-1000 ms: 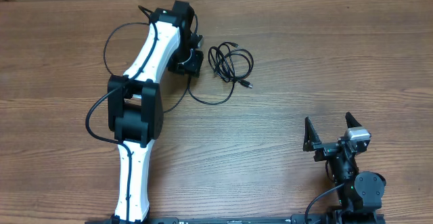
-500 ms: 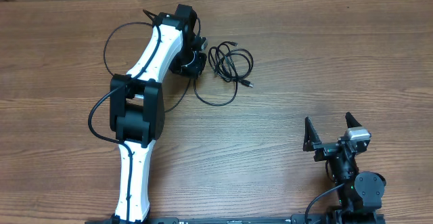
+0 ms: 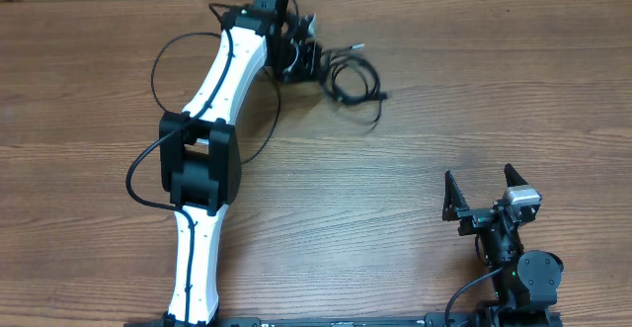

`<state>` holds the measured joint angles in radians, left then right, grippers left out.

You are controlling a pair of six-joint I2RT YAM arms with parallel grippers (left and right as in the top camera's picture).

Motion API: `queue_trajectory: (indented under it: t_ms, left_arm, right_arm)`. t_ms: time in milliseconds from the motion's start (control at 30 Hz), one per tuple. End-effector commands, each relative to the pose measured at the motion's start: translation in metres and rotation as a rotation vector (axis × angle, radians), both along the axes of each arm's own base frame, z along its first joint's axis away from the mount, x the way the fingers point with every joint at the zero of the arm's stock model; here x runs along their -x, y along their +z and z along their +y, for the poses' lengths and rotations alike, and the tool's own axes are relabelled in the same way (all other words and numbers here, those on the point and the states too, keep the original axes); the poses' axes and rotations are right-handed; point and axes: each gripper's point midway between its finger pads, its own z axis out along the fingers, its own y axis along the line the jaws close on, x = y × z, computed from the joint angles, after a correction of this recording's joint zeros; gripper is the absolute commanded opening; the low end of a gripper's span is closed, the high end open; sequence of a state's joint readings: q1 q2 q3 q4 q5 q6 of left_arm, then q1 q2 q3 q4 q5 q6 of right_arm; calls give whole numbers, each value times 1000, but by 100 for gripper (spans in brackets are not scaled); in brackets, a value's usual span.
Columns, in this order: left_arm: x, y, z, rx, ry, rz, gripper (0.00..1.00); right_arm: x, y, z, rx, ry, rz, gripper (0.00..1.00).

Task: Untangle cables

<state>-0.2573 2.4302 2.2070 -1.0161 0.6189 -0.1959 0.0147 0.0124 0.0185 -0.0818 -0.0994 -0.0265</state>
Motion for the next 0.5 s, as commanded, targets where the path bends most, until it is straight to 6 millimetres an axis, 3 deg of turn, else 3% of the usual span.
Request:
queue_trajectory:
  t_ms: [0, 67, 100, 133, 167, 233, 367, 467]
  left_arm:
    - [-6, 25, -32, 122, 95, 61, 4]
    - [-9, 20, -32, 77, 121, 43, 4]
    - [-12, 13, -27, 13, 144, 24, 18]
    - [-13, 10, -23, -19, 157, 15, 39]
    - [-15, 6, -17, -57, 175, 10, 49]
    - [-20, 0, -3, -122, 207, -6, 61]
    - [-31, -5, 32, -185, 241, -29, 62]
    - [-37, -7, 65, -198, 290, -8, 57]
  right_arm:
    - [-1, -3, -1, 5, -7, 3, 100]
    - [-1, -3, -1, 5, -7, 3, 100]
    - [-1, -3, -1, 5, -7, 3, 100]
    - [-1, -3, -1, 5, -7, 3, 100]
    - [-1, -3, -1, 5, -7, 3, 100]
    - [-1, -3, -1, 5, -7, 3, 100]
    - [-1, -3, -1, 5, -7, 3, 100]
    - [-1, -3, -1, 5, -7, 3, 100]
